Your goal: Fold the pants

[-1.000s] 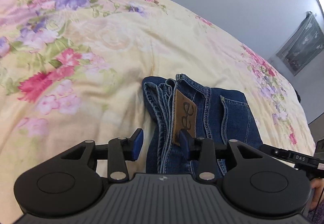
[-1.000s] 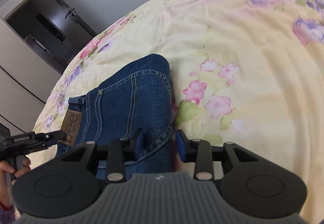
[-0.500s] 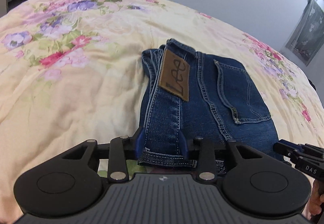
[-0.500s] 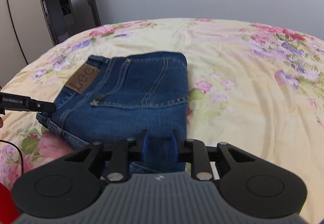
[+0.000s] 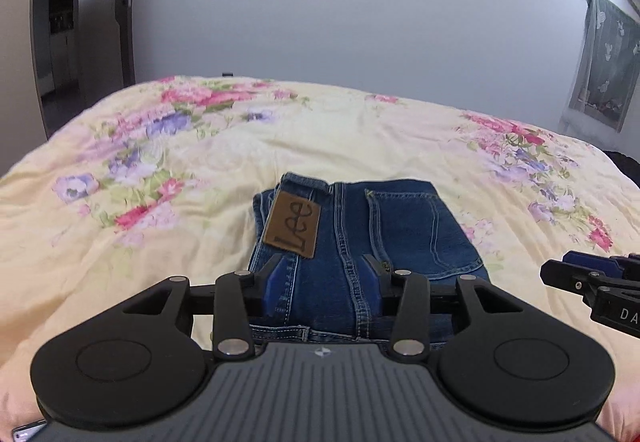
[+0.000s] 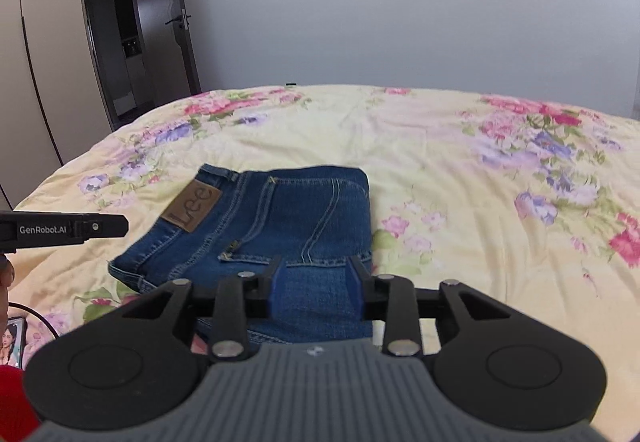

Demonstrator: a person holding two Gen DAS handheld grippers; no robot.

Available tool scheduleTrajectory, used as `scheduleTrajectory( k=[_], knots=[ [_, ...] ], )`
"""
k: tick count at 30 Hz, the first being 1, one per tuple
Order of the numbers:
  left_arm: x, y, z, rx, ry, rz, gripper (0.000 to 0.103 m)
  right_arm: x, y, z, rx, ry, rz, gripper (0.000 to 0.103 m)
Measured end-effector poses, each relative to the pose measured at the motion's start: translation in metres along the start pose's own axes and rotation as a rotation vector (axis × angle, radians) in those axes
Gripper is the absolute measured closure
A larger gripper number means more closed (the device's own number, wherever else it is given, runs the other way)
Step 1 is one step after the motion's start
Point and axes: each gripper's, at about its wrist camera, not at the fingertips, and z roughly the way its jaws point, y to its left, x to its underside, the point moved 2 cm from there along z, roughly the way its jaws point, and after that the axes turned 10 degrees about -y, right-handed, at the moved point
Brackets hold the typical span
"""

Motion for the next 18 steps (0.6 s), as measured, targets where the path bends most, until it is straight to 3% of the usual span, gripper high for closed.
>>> scheduleTrajectory(
  k=[4,8,10,12,14,18],
  knots=[
    [-0.017,-0.021,-0.040,-0.113,-0.100,0.077,0.034,-0.021,0.010,-0.043,0.012,-0.085,-0.042,0.059],
    [-0.033,-0.034,-0.078,-0.117,-0.125,0.076,0.021,-0.030,0.015,-0.083,0.014,-0.132,-0.040,0.052],
    [-0.038,-0.042,-0.097,-0.099,-0.142,0.082,0.009,-0.031,0.017,-0.100,0.019,-0.138,-0.025,0.050],
    [-0.040,-0.049,-0.111,-0.083,-0.147,0.083,0.008,-0.032,0.019,-0.114,0.020,-0.141,-0.005,0.049],
    [-0.037,-0.049,-0.119,-0.071,-0.155,0.061,0.007,-0.029,0.021,-0.126,0.016,-0.140,0.009,0.039],
    [-0.020,-0.039,-0.118,-0.089,-0.115,0.023,0.006,-0.013,0.031,-0.136,0.031,-0.139,-0.022,0.037]
  ],
)
